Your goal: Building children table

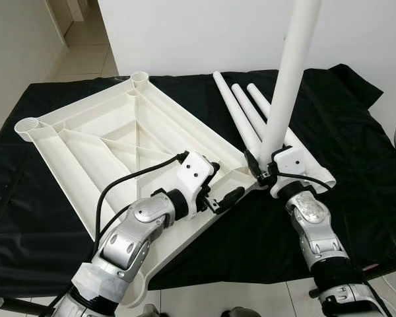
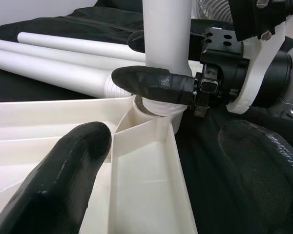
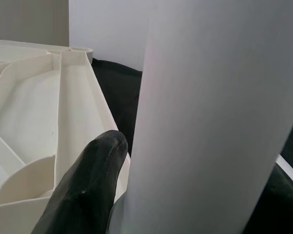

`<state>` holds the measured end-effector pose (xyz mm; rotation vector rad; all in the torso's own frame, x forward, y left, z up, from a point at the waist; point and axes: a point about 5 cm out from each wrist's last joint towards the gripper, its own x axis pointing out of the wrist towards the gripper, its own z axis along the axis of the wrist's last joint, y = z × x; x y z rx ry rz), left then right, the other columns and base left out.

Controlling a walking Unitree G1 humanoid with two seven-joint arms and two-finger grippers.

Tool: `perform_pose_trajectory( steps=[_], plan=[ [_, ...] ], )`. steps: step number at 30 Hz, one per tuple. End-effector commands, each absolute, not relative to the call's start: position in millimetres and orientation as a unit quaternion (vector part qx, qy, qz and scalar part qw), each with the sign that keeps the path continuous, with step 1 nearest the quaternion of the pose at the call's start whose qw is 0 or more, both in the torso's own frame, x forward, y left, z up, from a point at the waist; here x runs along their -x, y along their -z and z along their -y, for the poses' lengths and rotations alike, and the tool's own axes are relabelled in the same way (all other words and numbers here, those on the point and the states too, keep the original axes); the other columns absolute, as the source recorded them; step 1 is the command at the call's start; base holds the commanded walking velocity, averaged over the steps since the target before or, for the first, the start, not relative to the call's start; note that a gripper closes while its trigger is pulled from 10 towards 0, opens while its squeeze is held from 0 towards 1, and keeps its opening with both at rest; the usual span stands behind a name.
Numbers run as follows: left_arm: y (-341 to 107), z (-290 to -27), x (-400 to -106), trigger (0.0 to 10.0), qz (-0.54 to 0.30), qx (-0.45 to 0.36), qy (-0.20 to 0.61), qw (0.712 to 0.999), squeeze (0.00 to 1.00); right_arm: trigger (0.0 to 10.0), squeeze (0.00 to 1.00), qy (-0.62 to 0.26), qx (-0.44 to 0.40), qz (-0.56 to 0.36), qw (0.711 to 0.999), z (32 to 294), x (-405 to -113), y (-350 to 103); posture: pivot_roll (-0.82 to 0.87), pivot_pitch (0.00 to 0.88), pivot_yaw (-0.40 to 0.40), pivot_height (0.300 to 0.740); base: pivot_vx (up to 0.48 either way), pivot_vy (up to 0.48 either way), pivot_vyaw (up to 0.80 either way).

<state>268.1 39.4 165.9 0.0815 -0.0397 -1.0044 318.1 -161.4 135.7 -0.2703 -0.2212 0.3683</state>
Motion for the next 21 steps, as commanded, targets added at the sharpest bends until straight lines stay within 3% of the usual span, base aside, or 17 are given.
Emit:
perform_pose_trajectory(
  steps=[1, 11, 21],
  plan=[
    [-164.8, -39.5, -266.7, 10.0, 0.012, -0.04, 0.499, 0.866, 0.0, 10.0, 0.0, -0.192, 0.122, 0.033, 0.973, 158.7, -310.9, -101.1, -0.18, 0.08, 0.09, 0.74, 0.0, 0.0, 0.0],
    [-164.7, -40.4, -265.0, 10.0, 0.009, -0.041, 0.5, 0.865, 0.0, 10.0, 0.0, -0.176, 0.077, 0.004, 0.981, 145.2, -325.9, -96.8, -0.17, 0.087, 0.094, 0.74, 0.0, 0.0, 0.0],
    [-164.8, -41.3, -264.3, 10.0, 0.01, -0.04, 0.496, 0.867, 0.0, 10.0, 0.0, -0.176, 0.099, 0.008, 0.979, 147.0, -327.8, -96.7, -0.16, 0.087, 0.089, 0.74, 0.0, 0.0, 0.0]
  ],
)
